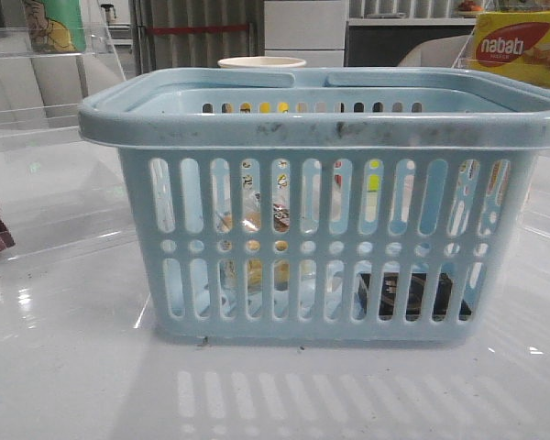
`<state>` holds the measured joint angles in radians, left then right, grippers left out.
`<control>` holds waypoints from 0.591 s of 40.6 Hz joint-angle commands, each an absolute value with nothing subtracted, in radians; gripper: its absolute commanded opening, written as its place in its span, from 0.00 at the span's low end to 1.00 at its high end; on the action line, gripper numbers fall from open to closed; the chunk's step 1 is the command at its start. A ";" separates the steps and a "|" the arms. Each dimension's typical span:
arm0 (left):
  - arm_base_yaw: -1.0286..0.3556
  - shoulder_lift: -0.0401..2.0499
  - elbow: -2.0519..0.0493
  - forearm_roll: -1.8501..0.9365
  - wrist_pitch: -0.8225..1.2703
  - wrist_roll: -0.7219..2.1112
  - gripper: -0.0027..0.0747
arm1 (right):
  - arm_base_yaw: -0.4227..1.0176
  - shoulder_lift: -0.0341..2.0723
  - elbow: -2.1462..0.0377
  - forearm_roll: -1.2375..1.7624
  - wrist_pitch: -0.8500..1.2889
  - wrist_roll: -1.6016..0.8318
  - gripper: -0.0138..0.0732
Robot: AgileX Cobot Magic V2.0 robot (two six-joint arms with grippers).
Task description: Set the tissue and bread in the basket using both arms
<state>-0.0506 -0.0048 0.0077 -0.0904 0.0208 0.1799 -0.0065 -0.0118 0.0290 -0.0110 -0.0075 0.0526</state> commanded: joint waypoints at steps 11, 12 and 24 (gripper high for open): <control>-0.057 -0.021 0.012 -0.099 -0.063 0.177 0.15 | -0.022 -0.029 0.023 0.010 -0.104 0.021 0.19; -0.057 -0.021 0.012 -0.099 -0.063 0.177 0.15 | -0.022 -0.029 0.023 0.010 -0.104 0.021 0.19; -0.057 -0.021 0.012 -0.099 -0.063 0.177 0.15 | -0.021 -0.029 0.023 0.006 -0.111 0.010 0.19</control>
<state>-0.0506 -0.0048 0.0077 -0.0918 0.0208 0.1799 -0.0151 -0.0118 0.0290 0.0073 -0.0110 0.0178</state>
